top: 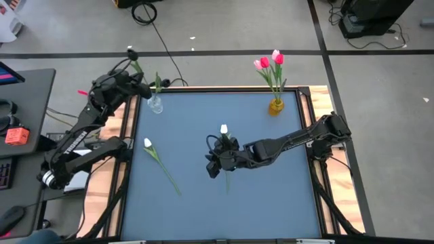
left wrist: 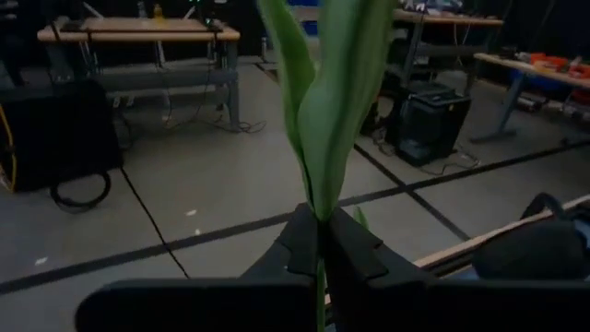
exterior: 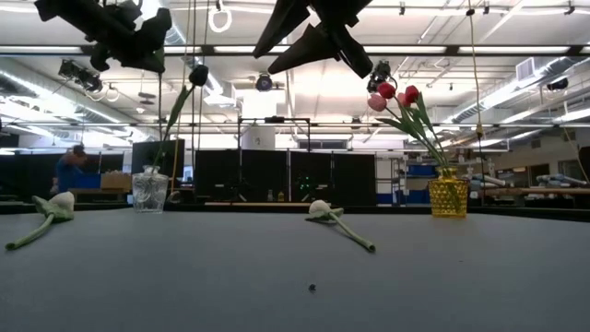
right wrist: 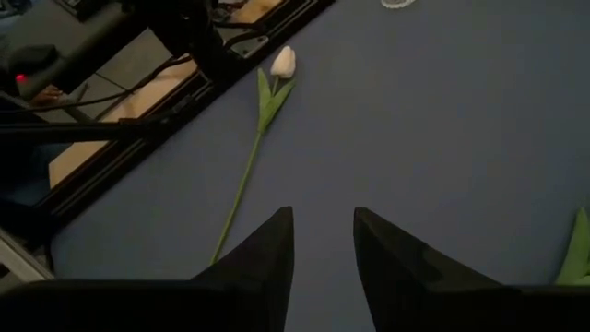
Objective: Sort flowers into vase by color
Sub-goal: Put the black flower into the transparent vase
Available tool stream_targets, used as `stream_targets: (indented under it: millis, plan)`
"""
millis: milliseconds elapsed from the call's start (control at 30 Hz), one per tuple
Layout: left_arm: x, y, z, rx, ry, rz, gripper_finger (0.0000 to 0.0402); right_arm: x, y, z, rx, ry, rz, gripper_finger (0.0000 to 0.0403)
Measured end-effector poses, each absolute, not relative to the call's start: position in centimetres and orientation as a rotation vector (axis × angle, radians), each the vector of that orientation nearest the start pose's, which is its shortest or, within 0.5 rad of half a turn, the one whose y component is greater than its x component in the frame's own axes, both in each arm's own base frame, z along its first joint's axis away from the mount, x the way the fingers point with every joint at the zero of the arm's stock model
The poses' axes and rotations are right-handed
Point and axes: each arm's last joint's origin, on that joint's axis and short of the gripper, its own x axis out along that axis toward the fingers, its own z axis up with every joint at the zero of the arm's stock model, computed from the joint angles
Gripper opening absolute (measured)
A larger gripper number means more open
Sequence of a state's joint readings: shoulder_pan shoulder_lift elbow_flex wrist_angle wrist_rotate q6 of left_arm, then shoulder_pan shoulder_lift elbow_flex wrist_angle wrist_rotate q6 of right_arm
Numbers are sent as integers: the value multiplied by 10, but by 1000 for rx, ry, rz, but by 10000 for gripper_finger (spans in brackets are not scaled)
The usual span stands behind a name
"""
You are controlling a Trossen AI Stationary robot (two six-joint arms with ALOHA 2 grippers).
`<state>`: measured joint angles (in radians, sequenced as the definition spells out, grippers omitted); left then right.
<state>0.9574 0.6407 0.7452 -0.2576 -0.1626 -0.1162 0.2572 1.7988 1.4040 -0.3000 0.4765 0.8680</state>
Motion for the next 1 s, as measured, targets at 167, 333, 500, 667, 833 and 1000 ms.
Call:
stream_targets:
  millis: [167,333,500,667,833,1000]
  plan:
    - [80,112,328,-193,112,1139,5,391,89,262,584,507,-470,123]
    - [81,96,332,-194,74,1163,3,391,89,262,585,507,-470,123]
    - [83,76,329,-217,86,1160,3,392,87,262,582,504,-472,123]
    - [102,64,306,-254,36,1124,3,395,80,264,582,487,-472,123]
    - [117,56,277,-199,-15,1185,3,396,77,264,593,484,-466,123]
    - [116,60,268,-150,8,1260,3,395,78,263,603,500,-461,123]
